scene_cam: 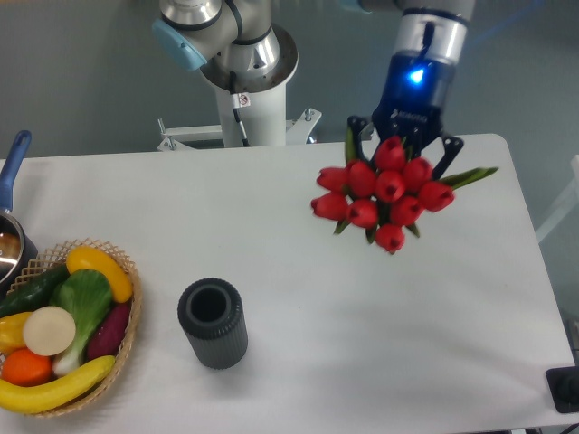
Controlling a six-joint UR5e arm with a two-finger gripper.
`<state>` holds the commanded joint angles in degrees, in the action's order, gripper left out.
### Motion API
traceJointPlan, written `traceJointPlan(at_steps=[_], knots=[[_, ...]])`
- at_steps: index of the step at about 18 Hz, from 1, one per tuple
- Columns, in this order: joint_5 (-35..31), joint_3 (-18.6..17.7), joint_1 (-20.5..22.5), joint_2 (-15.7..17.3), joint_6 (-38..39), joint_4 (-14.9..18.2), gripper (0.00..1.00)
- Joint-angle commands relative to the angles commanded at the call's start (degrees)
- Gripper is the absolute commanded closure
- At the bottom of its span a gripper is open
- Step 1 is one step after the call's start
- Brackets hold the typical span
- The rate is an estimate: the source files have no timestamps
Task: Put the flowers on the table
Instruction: 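Lower the held red tulip bunch toward the table surface, then open the gripper to release the red tulips onto the table, then raise the open gripper away from the tulips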
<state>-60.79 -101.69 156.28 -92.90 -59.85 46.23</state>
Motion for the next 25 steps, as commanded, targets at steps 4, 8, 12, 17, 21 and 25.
traceJointPlan(at_steps=[4,8,12,17,21,25], knots=[[-10.4,-0.1,-4.0,-2.7,-3.4,0.2,0.51],[-22.4,-0.4,-7.4,-6.0,-7.1,0.2,0.51],[-28.0,-0.3,-9.3,-9.6,-8.4,-0.1,0.54],[-28.0,0.7,-10.3,-13.3,-8.6,-0.4,0.57],[-27.6,0.7,-10.5,-13.7,-8.6,-0.4,0.45],[-27.4,1.2,-10.2,-13.5,-8.5,-0.4,0.0]])
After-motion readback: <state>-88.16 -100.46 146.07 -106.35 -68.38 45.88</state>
